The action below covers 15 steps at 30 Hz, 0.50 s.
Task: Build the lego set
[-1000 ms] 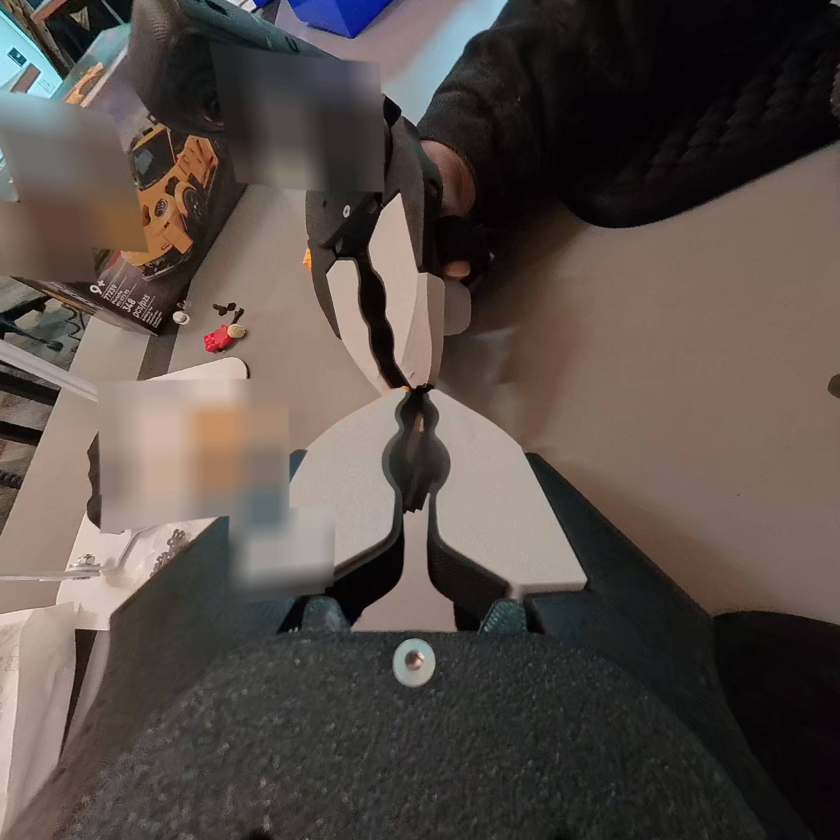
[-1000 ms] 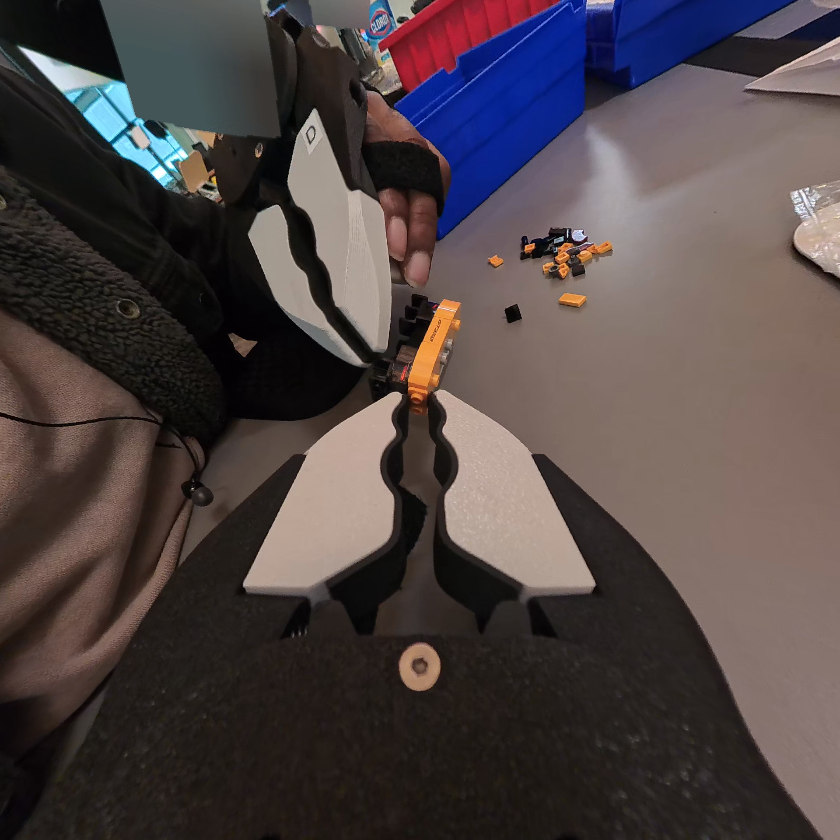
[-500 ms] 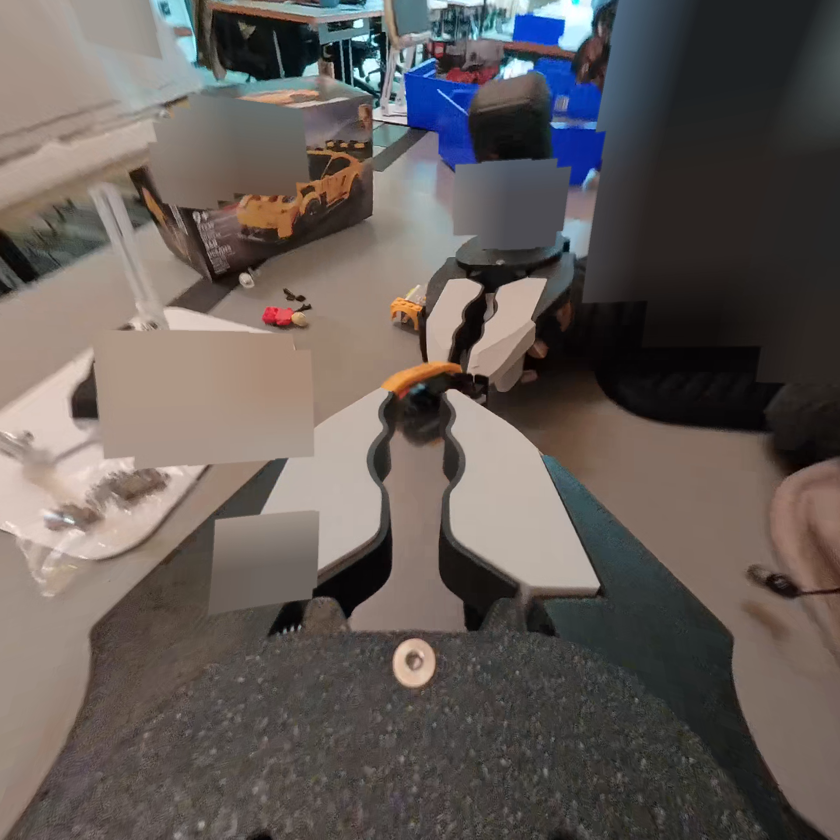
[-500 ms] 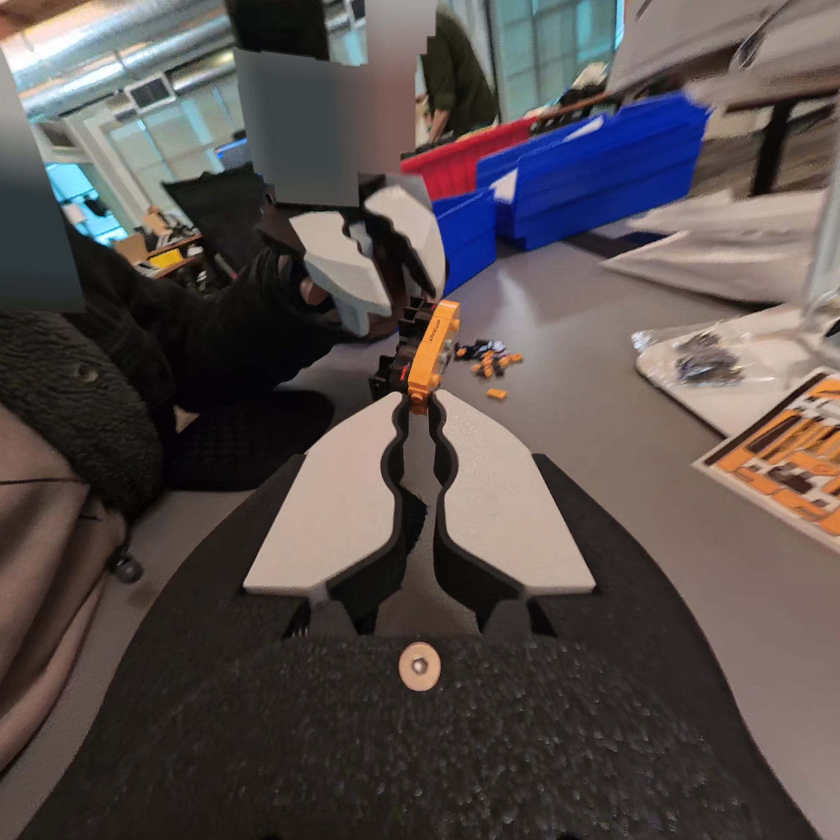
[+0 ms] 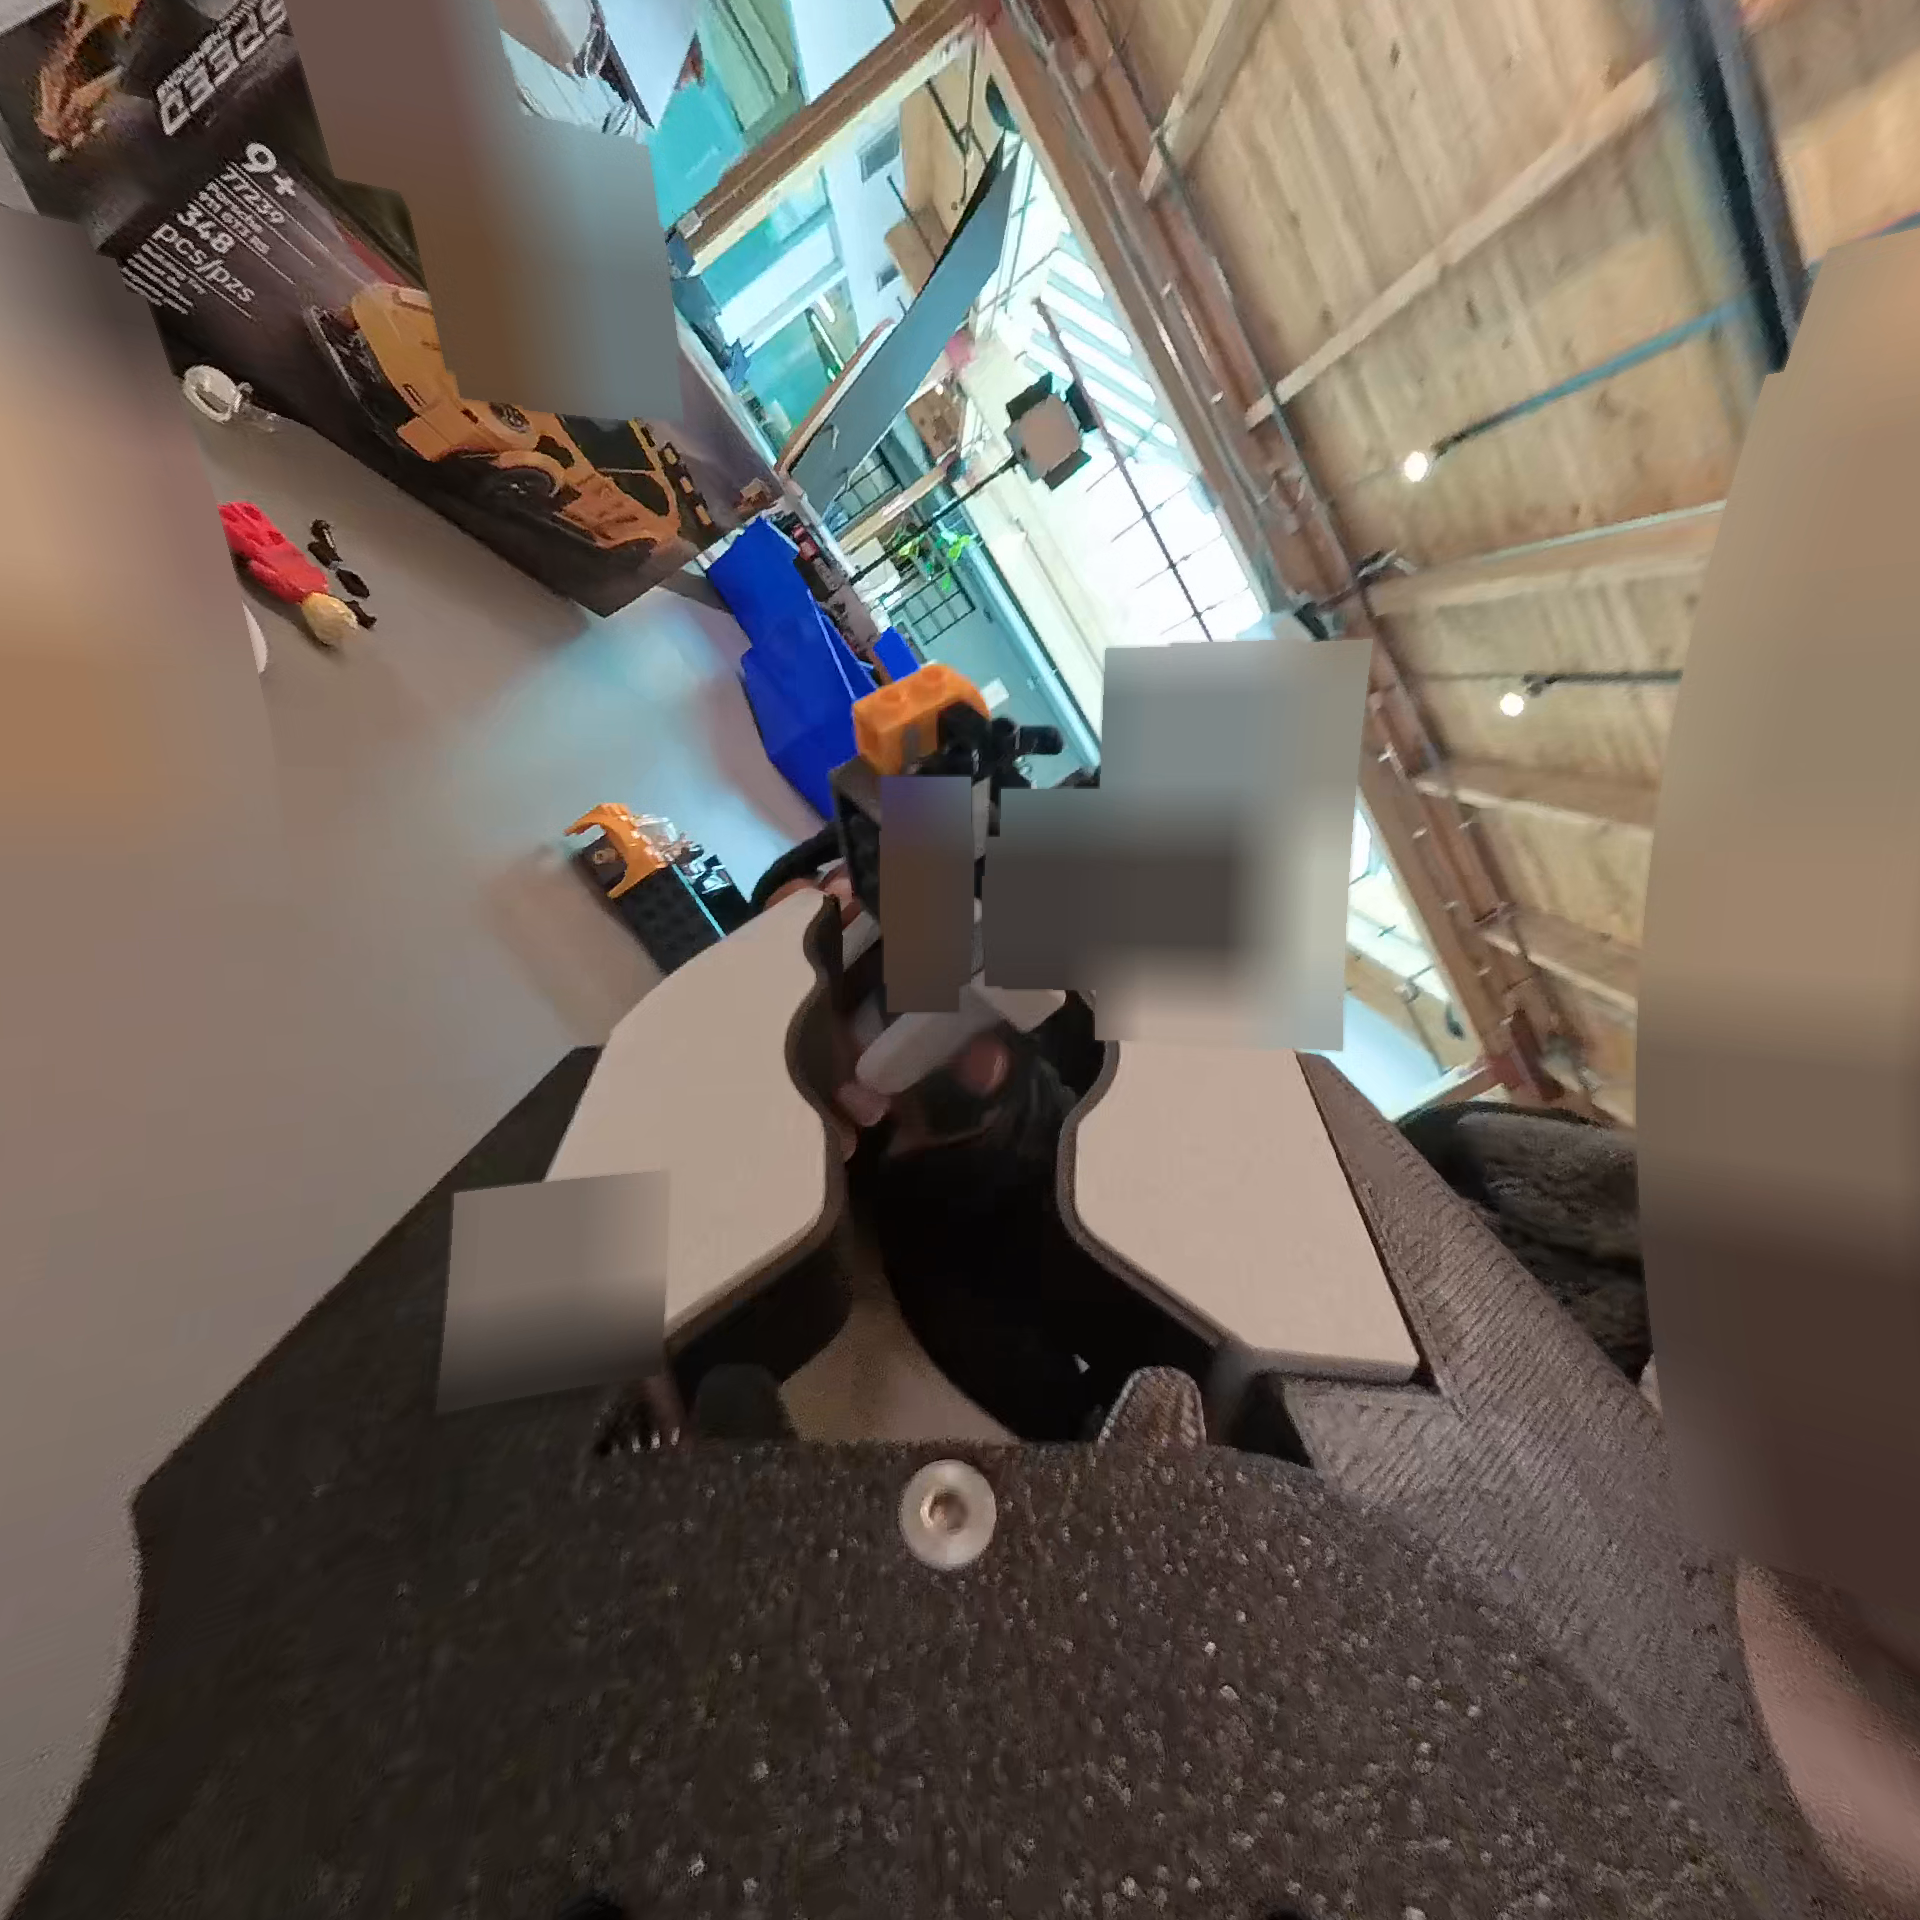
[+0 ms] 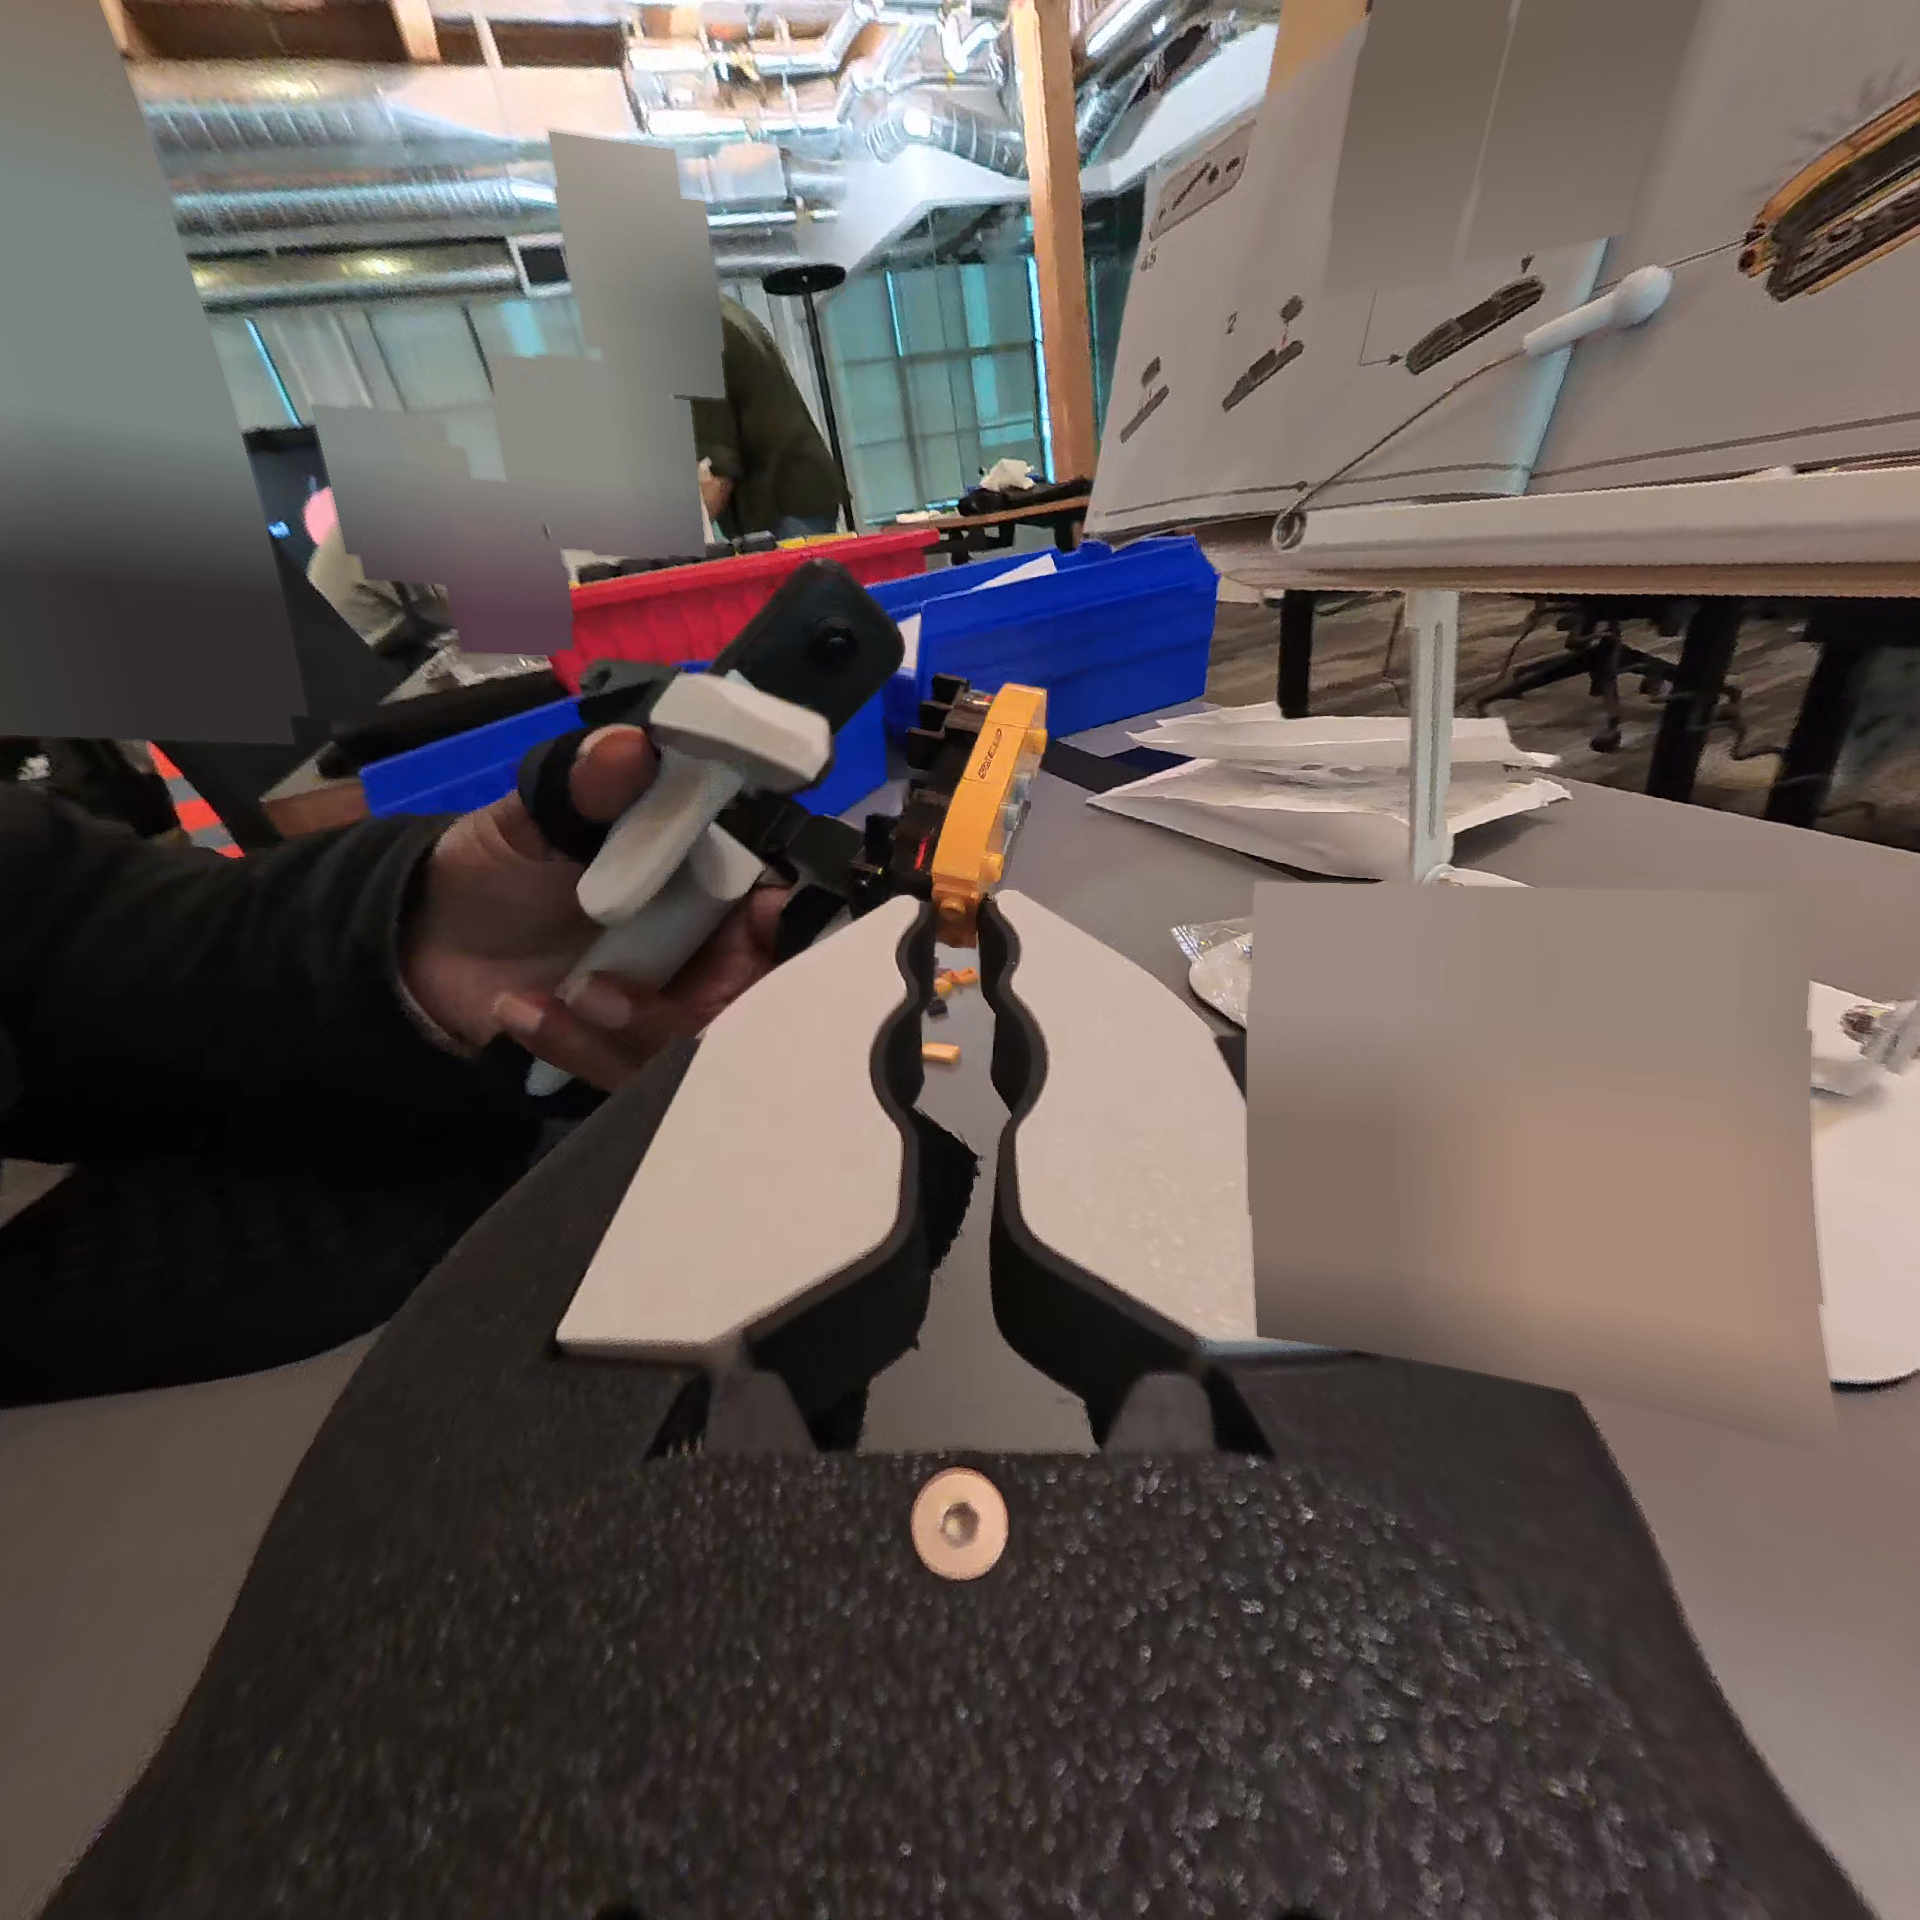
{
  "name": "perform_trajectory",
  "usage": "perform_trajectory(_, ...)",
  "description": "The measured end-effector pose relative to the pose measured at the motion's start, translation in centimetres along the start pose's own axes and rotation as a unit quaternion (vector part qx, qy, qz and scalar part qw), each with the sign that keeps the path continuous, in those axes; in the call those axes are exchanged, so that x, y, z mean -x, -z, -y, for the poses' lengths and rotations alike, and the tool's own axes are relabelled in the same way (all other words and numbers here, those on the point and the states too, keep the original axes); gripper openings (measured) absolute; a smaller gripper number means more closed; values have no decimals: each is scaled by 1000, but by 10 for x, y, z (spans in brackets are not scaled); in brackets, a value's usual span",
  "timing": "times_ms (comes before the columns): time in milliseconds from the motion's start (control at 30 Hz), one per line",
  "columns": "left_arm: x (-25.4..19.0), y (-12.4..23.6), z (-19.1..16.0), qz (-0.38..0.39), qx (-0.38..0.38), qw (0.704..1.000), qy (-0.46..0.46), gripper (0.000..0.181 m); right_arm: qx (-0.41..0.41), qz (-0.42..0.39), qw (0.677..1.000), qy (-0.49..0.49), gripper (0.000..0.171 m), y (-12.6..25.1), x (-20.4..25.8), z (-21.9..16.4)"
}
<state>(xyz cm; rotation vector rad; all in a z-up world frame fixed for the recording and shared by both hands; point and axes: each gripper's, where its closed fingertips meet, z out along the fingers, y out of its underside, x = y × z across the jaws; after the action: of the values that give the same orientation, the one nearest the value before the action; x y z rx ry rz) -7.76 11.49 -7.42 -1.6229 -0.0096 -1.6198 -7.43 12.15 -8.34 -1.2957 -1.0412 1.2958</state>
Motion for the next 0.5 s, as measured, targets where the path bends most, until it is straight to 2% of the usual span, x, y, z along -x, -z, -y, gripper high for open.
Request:
perform_trajectory(33, -1, -2, 1, -4, -3, 1000, 8, 40, 4, -3, 1000, 5, 8, -1, 1, -2)
perform_trajectory(500, 13, -6, -7, 47, 17, 999, -13, 28, 27, -35, 998, 33, 8, -1, -4, -7)
